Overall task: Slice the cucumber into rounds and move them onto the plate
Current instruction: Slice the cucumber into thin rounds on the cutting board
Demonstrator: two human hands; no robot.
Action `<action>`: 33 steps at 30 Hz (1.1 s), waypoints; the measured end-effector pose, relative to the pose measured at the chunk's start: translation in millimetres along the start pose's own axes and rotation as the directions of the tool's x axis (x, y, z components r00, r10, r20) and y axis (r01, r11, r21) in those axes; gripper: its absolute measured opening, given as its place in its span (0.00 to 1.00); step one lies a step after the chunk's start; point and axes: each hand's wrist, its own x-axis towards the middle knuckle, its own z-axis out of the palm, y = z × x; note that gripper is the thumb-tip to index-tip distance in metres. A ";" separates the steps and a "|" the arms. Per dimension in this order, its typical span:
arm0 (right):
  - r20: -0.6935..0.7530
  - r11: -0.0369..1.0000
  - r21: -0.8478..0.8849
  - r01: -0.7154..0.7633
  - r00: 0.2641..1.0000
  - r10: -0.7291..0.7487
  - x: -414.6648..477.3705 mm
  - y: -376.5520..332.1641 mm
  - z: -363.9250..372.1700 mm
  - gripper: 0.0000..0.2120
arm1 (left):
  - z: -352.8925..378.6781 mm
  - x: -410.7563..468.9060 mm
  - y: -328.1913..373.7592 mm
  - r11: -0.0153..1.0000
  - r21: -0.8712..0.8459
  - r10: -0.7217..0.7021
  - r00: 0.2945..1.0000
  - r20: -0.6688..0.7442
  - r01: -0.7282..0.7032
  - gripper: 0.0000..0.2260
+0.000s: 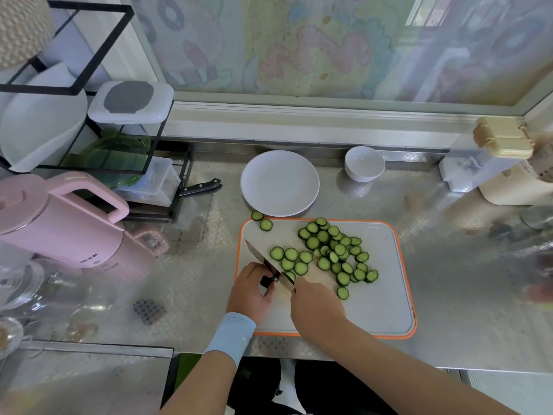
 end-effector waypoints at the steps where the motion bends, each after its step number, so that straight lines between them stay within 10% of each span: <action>1: 0.015 1.000 -0.007 -0.002 1.000 0.002 2.6 -0.6 0.3 0.05 | 0.3 -0.6 -0.1 1.000 -0.007 -0.007 1.000 -0.001 0.007 0.07; 33: -0.085 0.989 0.146 0.029 0.996 -0.017 -3.2 8.4 3.8 0.09 | 1.6 -2.9 -4.6 0.999 -0.012 0.029 0.999 -0.029 -0.029 0.04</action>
